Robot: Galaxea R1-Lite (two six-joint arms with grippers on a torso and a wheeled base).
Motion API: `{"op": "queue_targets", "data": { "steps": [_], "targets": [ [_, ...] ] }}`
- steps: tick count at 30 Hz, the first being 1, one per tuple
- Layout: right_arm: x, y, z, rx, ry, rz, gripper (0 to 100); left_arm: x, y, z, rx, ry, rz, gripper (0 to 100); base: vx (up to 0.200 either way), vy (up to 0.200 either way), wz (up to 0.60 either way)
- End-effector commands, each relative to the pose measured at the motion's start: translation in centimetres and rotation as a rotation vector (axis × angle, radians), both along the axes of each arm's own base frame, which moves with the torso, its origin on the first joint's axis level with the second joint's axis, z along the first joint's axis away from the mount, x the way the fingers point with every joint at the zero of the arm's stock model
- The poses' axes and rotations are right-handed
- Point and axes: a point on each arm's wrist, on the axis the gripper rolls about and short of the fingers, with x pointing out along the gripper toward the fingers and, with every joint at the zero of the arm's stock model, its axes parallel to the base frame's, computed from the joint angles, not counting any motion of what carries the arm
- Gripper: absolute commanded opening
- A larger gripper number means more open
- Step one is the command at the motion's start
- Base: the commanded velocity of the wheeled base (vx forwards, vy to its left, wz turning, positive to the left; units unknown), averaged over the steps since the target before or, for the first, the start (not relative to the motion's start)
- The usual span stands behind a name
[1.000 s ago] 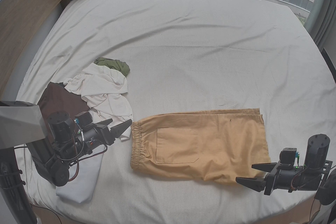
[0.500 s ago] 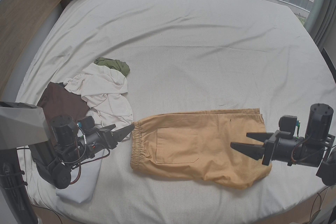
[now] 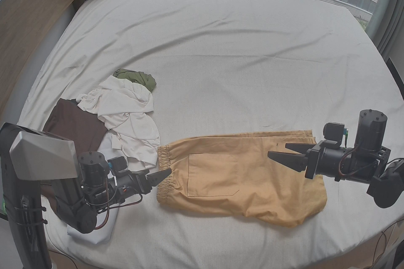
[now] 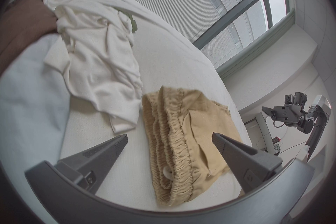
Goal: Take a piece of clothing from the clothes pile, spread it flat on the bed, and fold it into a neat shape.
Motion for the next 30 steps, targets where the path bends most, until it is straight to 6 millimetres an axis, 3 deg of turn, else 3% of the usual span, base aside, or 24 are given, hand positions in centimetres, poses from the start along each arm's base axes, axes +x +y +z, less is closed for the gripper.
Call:
{"op": "queue_targets", "data": {
  "steps": [1,9,15,30],
  "targets": [
    [0.3,-0.1,-0.5,-0.005,0.016,-0.007,100,0.1,-0.7,-2.0,0.010,0.053,-0.017,100,0.000,0.000,0.00],
    [0.4,-0.3,-0.4,-0.005,0.014,-0.012,100,0.1,-2.7,-2.1,-0.054,0.090,-0.047,100,0.000,0.000,0.00],
    [0.4,-0.2,-0.6,-0.007,0.019,-0.010,100,1.7,-3.1,-2.5,-0.121,0.100,0.001,100,0.000,0.000,0.00],
    [0.3,0.0,-0.6,-0.008,0.021,0.001,100,2.3,-3.9,-2.8,-0.209,0.157,0.019,100,0.000,0.000,0.00]
  ]
}}
